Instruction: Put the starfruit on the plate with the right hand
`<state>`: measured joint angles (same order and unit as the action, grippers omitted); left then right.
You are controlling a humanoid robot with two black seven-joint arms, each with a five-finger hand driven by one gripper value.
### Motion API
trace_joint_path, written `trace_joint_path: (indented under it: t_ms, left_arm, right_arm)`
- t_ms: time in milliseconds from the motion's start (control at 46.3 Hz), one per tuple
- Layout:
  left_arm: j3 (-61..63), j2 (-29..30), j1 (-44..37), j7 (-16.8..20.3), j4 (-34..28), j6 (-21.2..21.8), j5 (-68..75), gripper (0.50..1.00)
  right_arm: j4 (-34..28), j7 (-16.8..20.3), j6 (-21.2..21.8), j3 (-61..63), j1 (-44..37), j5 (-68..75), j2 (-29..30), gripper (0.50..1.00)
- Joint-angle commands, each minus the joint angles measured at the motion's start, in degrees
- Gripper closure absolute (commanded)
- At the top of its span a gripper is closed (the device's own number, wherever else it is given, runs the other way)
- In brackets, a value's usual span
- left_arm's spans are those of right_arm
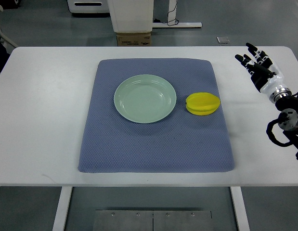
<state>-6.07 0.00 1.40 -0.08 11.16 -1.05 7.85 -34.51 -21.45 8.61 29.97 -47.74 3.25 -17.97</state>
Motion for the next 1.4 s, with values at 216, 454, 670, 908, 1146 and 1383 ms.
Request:
trace_joint_path:
  t_ms: [216,454,670,908,1146,1383]
  left_arm:
    - [0.0,0.0,0.0,-0.01,0.0,-0.01,-0.03,0.5]
    - [0.0,0.0,0.0,-0.01,0.0,-0.01,0.06,0.5]
    - [0.0,0.0,0.0,-0.01,0.0,-0.01,0.06,0.5]
    - [0.0,0.0,0.0,-0.01,0.0,-0.01,0.06,0.5]
    - [0.0,0.0,0.0,-0.01,0.0,-0.01,-0.03,0.5]
    - [0.09,0.0,0.0,-0.01,0.0,-0.01,-0.03,0.5]
  right_arm:
    - [0.05,0.0,0.01,0.0,0.01,0.0,0.04,0.5]
    - [0.05,0.0,0.01,0.0,0.01,0.0,0.04,0.5]
    - [0.05,0.0,0.0,0.0,0.01,0.0,0.04,0.5]
    - [0.14,-0.17,0.01,0.0,0.1,-0.09,-0.05,0.5]
    - [0.23,-0.26,-0.08,0.0,0.1,0.0,0.04,0.5]
    - [1.02,-0.44,-0.17,0.0,-0.16,0.0,0.13,0.5]
